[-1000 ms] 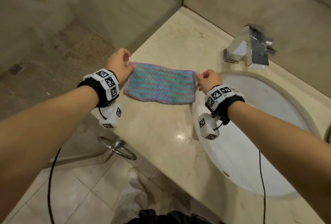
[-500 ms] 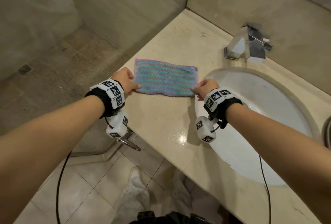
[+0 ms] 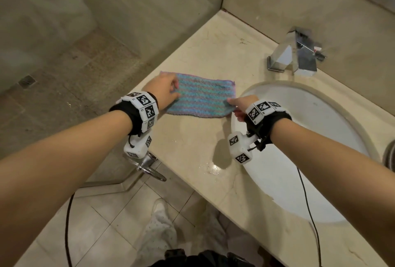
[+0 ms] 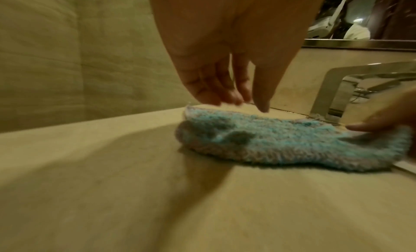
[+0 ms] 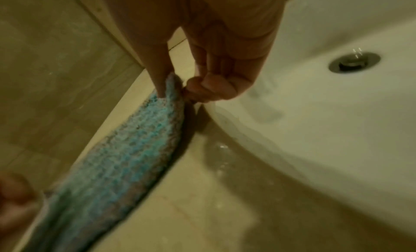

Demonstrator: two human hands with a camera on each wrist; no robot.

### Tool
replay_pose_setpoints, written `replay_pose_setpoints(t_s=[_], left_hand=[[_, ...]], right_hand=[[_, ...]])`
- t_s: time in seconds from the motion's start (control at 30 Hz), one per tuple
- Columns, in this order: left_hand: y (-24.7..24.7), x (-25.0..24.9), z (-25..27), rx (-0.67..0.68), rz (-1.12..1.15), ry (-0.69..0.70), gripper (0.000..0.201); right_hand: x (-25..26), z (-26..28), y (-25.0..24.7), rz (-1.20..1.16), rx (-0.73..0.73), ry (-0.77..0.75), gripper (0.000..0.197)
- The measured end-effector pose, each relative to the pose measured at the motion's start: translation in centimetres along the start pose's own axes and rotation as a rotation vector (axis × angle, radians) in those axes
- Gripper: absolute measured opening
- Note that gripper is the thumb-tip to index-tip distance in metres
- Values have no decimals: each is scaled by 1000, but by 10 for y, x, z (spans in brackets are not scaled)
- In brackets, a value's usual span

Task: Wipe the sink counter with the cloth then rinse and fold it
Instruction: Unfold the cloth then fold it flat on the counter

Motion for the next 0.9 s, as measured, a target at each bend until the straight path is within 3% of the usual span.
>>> replay_pose_setpoints(t_s=[0.1,0.27,0.4,0.5,0.6,0.7,0.8,0.9], left_hand=[[16,-8,-1,159,42,2,15],[23,2,3,65,251,-87,7],[10,15,4,-54,338,-164,4],[2,30,6,-117,630,-285,24],[-5,37,12,-80,824,-358,26],[-6,40,18,-49,907,-394,25],[-3,44,22,-68,875,-371,23],[2,46,23,-66,704,-322,28]], right_hand=[[6,1,-1,-58,63,42,26],[20,11,5,-266,120,7,26],[47,22,26,-248,128,-216,23],[62,31,58,-183,163,-364,33],[68,39,93,-92,225,-490,35],[64,41,119,-37,298,-487,28],[66,35,117,-134,175,-458,27],[74,24,97,-3,-33,-539,20]])
Point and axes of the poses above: each hand's wrist, its own z-axis away from the middle knuckle, its own y-axis out of the palm, x = y × z, the point moved 1 cm from there along -z, towards the middle knuckle, and after that the axes turned 1 degree about z, right-handed, at the moved point
